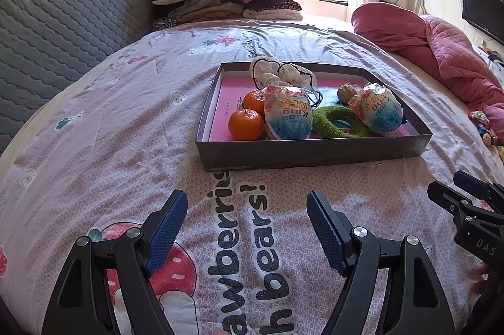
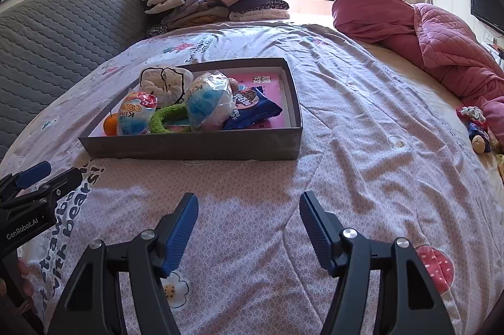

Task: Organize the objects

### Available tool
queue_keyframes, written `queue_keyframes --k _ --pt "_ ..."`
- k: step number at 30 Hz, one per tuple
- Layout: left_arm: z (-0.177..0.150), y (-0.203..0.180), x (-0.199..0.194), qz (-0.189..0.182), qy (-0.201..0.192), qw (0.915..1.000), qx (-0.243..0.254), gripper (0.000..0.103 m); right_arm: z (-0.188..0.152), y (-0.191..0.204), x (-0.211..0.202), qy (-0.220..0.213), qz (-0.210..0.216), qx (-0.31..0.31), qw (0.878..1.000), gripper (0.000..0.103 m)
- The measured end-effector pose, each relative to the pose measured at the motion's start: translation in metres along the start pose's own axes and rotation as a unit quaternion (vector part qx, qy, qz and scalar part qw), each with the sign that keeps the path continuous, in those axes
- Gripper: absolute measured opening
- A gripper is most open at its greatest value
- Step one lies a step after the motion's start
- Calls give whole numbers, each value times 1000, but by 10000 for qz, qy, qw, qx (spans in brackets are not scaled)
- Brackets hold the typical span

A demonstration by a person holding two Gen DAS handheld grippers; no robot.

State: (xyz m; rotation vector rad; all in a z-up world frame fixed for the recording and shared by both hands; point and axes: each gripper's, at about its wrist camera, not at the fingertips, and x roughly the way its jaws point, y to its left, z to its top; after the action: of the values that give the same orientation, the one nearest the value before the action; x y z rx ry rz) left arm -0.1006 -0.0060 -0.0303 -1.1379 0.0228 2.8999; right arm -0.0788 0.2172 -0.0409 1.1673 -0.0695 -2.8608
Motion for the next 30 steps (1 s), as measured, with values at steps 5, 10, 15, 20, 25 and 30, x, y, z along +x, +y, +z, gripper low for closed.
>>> queue_keyframes --k 5,10,15,20,25,30 --pt "-1 -1 1 -6 5 10000 17 79 -2 -1 2 46 5 16 10000 66" --pt "-1 -1 2 -10 10 10000 -9 79 -3 -4 3 49 3 73 10000 66" --pt "-1 0 3 -22 17 10000 -14 79 -4 -5 5 84 45 114 9999 66" --pt "-2 -1 3 32 24 10000 -2 79 -5 -4 6 70 7 80 9999 66" --pt "-3 0 5 2 39 10000 -35 79 -5 -3 6 87 -9 62 9999 66" --pt "-2 2 6 -94 65 9999 -95 79 -4 -3 7 86 -20 71 9999 66"
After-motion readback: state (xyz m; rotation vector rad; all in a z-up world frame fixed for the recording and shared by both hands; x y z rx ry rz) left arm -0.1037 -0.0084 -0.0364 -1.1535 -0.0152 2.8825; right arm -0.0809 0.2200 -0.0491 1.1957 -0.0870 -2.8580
